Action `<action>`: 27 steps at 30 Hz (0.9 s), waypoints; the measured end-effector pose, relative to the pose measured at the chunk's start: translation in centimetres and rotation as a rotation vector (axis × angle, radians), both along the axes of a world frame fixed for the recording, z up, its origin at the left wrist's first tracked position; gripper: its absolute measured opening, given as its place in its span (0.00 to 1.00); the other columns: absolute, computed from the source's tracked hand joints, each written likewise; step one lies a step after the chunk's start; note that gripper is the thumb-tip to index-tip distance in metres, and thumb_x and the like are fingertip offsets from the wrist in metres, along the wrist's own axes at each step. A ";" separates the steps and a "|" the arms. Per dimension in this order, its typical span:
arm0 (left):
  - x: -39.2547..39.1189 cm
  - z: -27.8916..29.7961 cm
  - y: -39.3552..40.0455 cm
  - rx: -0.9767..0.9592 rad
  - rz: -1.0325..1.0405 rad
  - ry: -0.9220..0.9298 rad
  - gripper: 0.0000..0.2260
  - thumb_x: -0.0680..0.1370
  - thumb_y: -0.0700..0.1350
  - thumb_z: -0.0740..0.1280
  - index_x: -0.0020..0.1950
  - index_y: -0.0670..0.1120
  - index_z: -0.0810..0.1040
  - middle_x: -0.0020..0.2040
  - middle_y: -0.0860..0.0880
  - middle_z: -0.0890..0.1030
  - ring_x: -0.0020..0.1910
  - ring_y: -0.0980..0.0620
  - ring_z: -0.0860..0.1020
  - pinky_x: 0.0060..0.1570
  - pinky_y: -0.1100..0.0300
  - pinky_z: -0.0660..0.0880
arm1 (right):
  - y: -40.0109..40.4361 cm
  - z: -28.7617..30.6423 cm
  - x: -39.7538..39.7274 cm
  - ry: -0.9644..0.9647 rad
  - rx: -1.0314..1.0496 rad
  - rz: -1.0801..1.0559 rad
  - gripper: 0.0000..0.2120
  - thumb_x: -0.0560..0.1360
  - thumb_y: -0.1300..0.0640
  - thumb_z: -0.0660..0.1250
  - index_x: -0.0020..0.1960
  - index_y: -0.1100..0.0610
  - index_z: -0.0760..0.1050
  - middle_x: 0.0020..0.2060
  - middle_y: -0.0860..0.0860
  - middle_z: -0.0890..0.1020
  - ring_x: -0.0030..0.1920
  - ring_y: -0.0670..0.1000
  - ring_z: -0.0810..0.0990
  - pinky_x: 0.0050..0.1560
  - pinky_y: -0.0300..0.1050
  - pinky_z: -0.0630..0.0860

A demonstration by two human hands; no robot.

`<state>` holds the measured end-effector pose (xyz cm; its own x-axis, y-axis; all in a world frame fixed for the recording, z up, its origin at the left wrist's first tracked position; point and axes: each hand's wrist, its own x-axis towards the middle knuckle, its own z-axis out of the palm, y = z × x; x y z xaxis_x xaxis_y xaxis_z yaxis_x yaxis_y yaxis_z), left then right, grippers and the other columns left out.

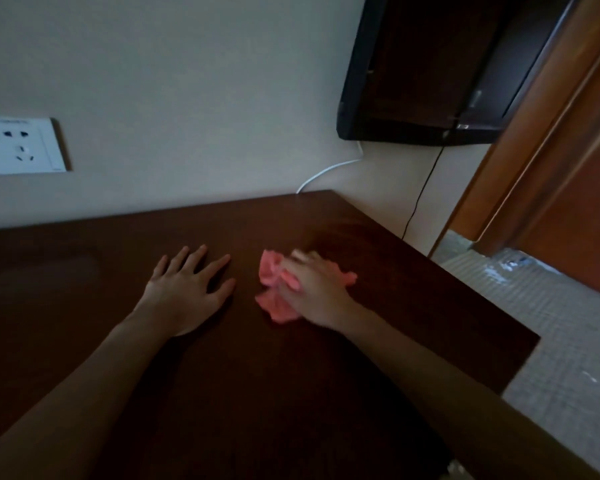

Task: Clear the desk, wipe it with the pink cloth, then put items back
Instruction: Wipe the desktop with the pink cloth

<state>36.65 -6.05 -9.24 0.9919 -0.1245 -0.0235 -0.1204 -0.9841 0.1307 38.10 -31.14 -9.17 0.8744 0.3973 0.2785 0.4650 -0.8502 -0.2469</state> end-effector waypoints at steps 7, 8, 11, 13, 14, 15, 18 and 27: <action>0.2 0.0 0.0 0.006 0.001 -0.002 0.29 0.80 0.69 0.45 0.81 0.65 0.48 0.84 0.50 0.47 0.82 0.47 0.44 0.79 0.44 0.42 | -2.1 0.0 -2.3 0.032 -0.002 0.089 0.11 0.79 0.43 0.59 0.57 0.43 0.76 0.53 0.40 0.74 0.53 0.44 0.73 0.56 0.50 0.73; 0.2 0.0 0.0 0.004 -0.002 0.002 0.29 0.80 0.69 0.45 0.81 0.65 0.48 0.84 0.50 0.47 0.82 0.47 0.43 0.79 0.45 0.42 | -1.6 -0.1 -0.2 0.009 0.008 0.050 0.14 0.77 0.42 0.58 0.57 0.44 0.77 0.53 0.42 0.75 0.54 0.46 0.74 0.55 0.53 0.74; 0.5 -0.2 0.1 -0.008 -0.004 -0.002 0.30 0.80 0.70 0.44 0.81 0.65 0.47 0.84 0.51 0.46 0.82 0.48 0.43 0.79 0.46 0.41 | 0.3 0.0 7.2 -0.011 0.032 -0.101 0.21 0.75 0.38 0.56 0.61 0.43 0.78 0.57 0.47 0.77 0.59 0.54 0.76 0.58 0.55 0.74; 0.8 -0.2 0.2 -0.015 -0.012 0.005 0.30 0.79 0.71 0.43 0.81 0.66 0.46 0.84 0.52 0.45 0.82 0.49 0.41 0.79 0.46 0.40 | 1.7 0.4 12.7 0.003 0.049 -0.173 0.17 0.78 0.40 0.60 0.62 0.43 0.78 0.59 0.49 0.78 0.61 0.56 0.76 0.61 0.56 0.73; 0.9 -0.2 0.3 -0.013 -0.017 0.006 0.30 0.79 0.71 0.42 0.80 0.67 0.45 0.83 0.52 0.44 0.82 0.49 0.41 0.79 0.47 0.40 | 2.3 0.6 15.3 -0.003 0.062 -0.204 0.15 0.79 0.42 0.62 0.62 0.44 0.79 0.60 0.50 0.79 0.62 0.57 0.77 0.62 0.54 0.73; 0.9 -0.2 0.3 -0.014 -0.018 0.006 0.30 0.78 0.71 0.41 0.80 0.67 0.44 0.83 0.52 0.44 0.82 0.49 0.40 0.79 0.47 0.40 | 2.9 0.7 17.8 -0.008 0.062 -0.230 0.14 0.79 0.43 0.63 0.60 0.45 0.80 0.60 0.50 0.80 0.62 0.57 0.77 0.62 0.51 0.72; 0.8 -0.1 0.5 -0.013 -0.016 -0.009 0.30 0.78 0.72 0.41 0.80 0.67 0.43 0.83 0.53 0.43 0.81 0.50 0.39 0.79 0.47 0.40 | 4.3 0.5 23.1 -0.003 0.059 -0.320 0.15 0.77 0.47 0.62 0.57 0.50 0.82 0.61 0.50 0.82 0.63 0.59 0.78 0.62 0.50 0.72; 0.2 0.5 0.0 -0.038 -0.015 0.009 0.30 0.79 0.71 0.45 0.81 0.66 0.49 0.84 0.51 0.47 0.82 0.48 0.43 0.79 0.47 0.42 | 3.4 0.7 11.4 -0.005 0.047 -0.206 0.16 0.78 0.41 0.63 0.63 0.44 0.79 0.57 0.52 0.78 0.60 0.59 0.77 0.58 0.53 0.72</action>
